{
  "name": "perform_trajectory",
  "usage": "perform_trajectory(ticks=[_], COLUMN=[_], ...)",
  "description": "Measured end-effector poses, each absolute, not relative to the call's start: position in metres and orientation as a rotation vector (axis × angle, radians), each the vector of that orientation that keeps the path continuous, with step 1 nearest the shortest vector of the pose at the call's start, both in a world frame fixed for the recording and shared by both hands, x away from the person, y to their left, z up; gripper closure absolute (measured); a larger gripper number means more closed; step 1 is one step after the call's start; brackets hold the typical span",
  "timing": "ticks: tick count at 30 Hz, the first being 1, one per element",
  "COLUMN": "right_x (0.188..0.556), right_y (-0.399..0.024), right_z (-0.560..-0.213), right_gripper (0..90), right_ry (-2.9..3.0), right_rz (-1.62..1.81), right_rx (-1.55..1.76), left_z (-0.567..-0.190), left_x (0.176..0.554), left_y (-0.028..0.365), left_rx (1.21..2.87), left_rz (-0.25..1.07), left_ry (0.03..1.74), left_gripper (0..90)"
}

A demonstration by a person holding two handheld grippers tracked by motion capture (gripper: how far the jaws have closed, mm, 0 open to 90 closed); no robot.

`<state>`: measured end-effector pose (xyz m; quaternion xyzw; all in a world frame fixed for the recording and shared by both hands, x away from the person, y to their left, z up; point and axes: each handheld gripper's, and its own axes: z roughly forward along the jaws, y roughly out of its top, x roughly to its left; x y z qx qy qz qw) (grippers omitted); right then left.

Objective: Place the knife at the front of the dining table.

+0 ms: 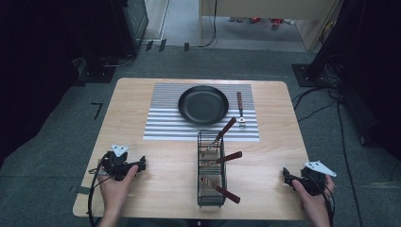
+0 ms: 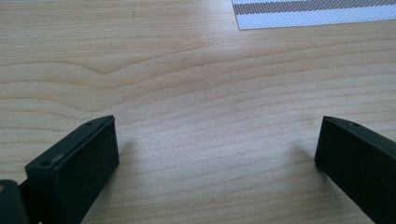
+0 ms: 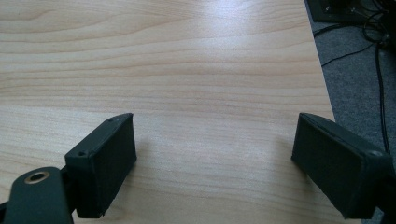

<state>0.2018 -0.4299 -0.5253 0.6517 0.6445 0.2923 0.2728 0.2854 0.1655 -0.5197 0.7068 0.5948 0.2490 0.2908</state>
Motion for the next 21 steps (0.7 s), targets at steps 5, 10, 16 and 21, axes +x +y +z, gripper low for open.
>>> perform_trajectory(ticks=[5,10,16,21], right_x=[0.202,0.202,0.202,0.202], right_y=[-0.43,-0.43,-0.43,-0.43], right_z=[-0.525,-0.525,-0.525,-0.525], right_gripper=[13.1,13.1,13.1,13.1], right_ry=[1.734,1.735,1.734,1.735], right_rz=[0.787,0.786,0.786,0.786], right_rx=[1.754,1.754,1.754,1.754], left_z=[-0.518,-0.51,-0.485,-0.463], left_x=[0.282,0.281,0.282,0.28], left_y=[0.166,0.164,0.158,0.146], left_rx=[1.908,1.892,1.85,1.824], left_rz=[0.644,0.667,0.649,0.649], left_ry=[1.59,1.603,1.547,1.484], left_gripper=[0.0,0.0,0.0,0.0])
